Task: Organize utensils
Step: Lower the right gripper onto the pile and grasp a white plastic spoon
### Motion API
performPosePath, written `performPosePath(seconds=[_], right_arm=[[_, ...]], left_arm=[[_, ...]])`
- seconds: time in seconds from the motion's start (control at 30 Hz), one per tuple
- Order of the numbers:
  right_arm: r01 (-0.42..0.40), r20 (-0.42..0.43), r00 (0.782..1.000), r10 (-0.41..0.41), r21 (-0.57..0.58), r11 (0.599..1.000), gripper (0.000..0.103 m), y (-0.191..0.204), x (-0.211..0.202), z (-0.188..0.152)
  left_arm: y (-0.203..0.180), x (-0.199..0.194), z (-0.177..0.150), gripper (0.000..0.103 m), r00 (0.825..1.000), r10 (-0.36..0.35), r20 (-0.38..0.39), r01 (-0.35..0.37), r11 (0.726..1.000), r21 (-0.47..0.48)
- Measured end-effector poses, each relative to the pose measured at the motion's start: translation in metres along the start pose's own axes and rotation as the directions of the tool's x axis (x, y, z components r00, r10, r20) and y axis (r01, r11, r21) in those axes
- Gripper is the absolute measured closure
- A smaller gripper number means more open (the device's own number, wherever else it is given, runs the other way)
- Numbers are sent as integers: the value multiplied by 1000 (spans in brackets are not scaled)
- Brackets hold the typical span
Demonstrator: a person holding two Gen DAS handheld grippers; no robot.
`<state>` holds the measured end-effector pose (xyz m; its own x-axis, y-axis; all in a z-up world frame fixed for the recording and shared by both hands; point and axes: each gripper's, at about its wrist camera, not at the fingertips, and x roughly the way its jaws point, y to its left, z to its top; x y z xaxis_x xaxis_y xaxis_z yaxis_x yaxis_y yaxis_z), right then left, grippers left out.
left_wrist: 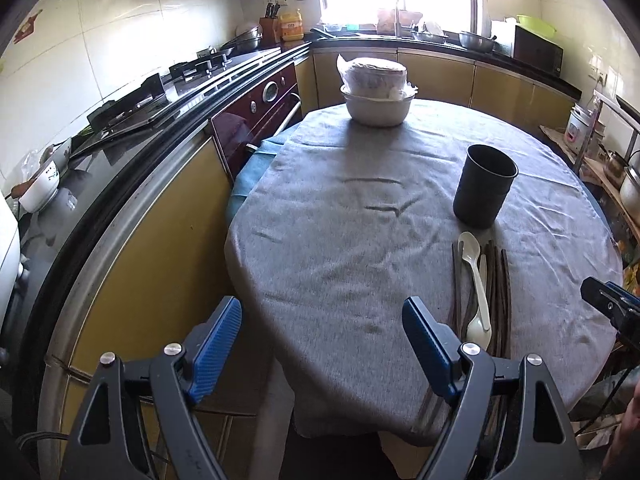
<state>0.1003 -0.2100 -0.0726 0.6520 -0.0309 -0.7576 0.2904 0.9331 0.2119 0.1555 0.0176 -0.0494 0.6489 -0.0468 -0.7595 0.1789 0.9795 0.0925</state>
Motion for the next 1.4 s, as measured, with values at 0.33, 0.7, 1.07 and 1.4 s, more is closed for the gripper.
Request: performPosePath(seconds=[0.33, 0.7, 1.07, 1.4], right_arm=[[5, -25, 1000, -5, 7, 1000, 41, 4, 13, 6], [-21, -55, 998, 21, 3, 1000, 41, 10, 36, 17], [-99, -230, 969, 92, -16, 995, 72, 35, 145, 29], [-79, -285, 956, 68, -28, 996, 92, 42, 182, 36]], left_arm=[[0, 17, 7, 20, 1000, -7, -27, 7, 1000, 5], [-1, 36, 16, 20, 999, -34, -42, 35, 999, 18], [22, 109, 9, 20, 978, -90, -189, 84, 996, -39], [21, 112, 13, 28, 978, -122, -169, 120, 992, -27]])
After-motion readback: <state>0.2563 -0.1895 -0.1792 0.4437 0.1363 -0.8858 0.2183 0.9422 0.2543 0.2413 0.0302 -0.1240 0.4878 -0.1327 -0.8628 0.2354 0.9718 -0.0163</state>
